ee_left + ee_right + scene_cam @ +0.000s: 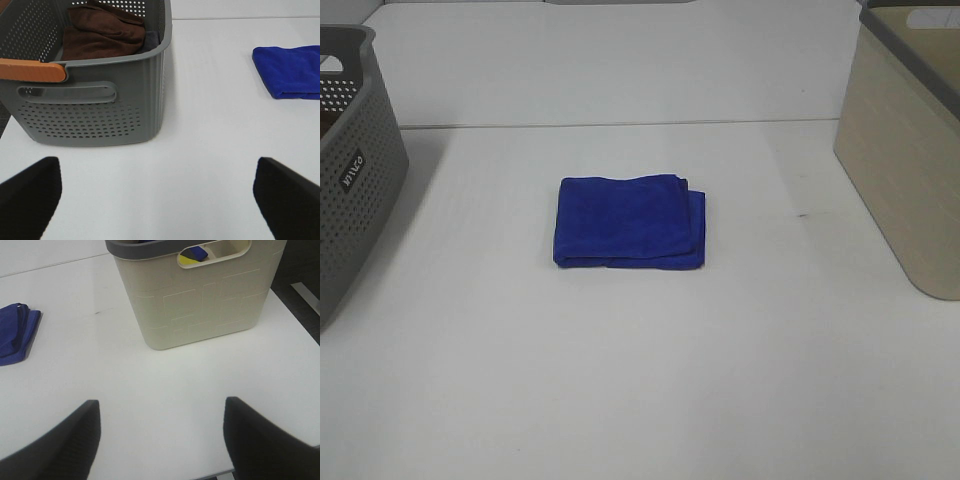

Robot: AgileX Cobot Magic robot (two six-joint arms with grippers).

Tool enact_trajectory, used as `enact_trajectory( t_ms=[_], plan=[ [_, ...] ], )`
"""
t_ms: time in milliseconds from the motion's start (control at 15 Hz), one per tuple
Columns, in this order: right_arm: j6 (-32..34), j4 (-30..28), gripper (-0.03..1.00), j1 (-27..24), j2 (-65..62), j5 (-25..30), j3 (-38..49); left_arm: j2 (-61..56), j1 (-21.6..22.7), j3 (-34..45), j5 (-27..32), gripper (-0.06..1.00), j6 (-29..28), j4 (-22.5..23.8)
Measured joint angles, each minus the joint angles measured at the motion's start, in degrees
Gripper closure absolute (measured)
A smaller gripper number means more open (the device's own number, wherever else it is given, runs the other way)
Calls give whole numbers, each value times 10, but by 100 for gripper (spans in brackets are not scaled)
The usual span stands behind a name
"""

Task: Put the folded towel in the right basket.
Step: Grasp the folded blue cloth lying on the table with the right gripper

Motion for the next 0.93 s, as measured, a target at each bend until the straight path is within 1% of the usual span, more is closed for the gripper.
enact_trajectory(
  t_ms=[933],
  plan=[
    [0, 0, 29, 0, 0, 0, 0, 0, 0, 0, 0, -2, 0, 0]
  ],
)
